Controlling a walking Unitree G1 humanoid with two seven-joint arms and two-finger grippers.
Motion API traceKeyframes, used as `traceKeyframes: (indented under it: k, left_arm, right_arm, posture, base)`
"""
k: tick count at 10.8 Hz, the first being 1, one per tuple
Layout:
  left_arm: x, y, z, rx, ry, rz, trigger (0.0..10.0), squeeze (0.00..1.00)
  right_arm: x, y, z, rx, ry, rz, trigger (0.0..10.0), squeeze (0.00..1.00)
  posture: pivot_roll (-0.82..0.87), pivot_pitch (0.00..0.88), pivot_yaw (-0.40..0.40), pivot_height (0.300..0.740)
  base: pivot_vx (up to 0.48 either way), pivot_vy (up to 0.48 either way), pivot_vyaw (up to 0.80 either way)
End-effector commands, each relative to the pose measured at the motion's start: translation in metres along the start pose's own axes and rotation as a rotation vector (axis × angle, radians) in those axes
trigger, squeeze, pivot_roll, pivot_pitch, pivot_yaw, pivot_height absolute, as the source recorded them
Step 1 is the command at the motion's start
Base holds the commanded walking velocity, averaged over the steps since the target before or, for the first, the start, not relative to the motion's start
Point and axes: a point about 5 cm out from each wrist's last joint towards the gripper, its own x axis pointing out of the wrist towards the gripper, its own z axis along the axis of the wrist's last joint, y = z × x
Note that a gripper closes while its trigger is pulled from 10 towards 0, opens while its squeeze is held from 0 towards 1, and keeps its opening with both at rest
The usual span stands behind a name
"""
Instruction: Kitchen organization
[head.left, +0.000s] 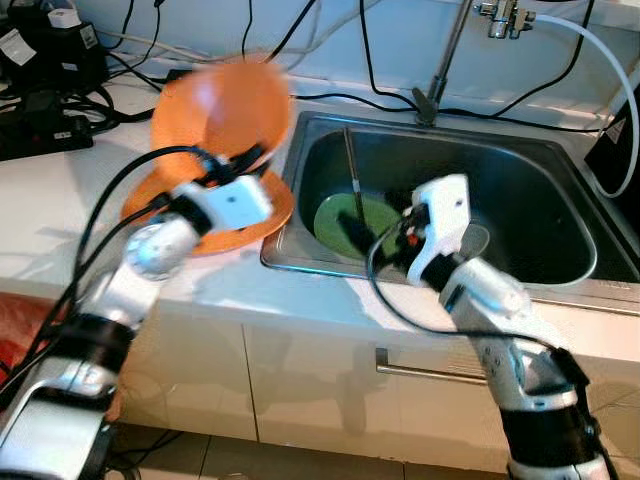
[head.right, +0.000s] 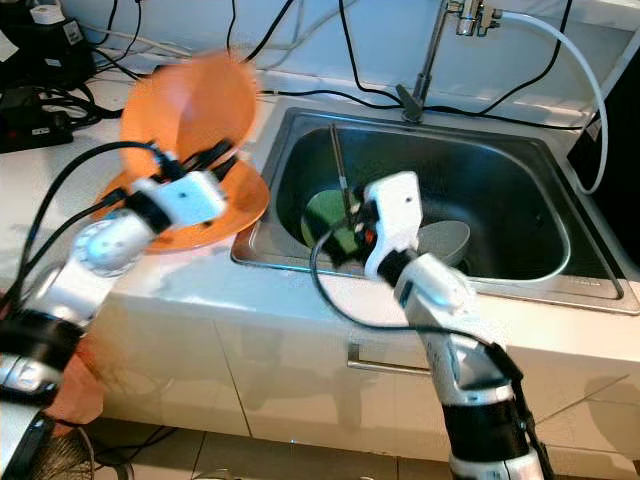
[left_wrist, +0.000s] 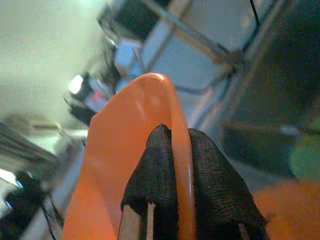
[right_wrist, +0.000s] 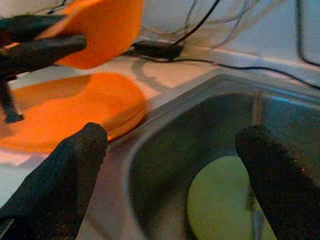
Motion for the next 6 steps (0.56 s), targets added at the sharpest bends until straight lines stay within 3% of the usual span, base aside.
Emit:
traceKeyframes:
  k: [1, 2, 6]
  left_arm:
    - [0.01, 0.007, 0.014, 0.05, -0.078, 0.037, 0.0, 0.0]
    - [0.018, -0.002, 0.021, 0.075, -0.112, 0.04, 0.0, 0.0]
    - [0.036, -0.028, 0.041, 0.095, -0.204, 0.035, 0.0, 0.0]
  right_arm:
    - [0.0, -0.005, 0.005, 0.001, -0.021, -0.029, 10.0, 1.0]
    - [0.002, -0.009, 0.012, 0.032, -0.064, -0.083, 10.0, 0.0]
    - [0.0, -0.02, 0.033, 0.182, -0.236, -0.203, 10.0, 0.0]
  posture:
    - [0.08, 0.002, -0.059, 0.74]
    - [0.07, 0.001, -0.051, 0.74]
    - [0.07, 0.0, -0.049, 0.74]
  base:
    - [0.0, 0.0, 0.0]
    - [0.0, 0.0, 0.0]
    - [0.0, 0.0, 0.0]
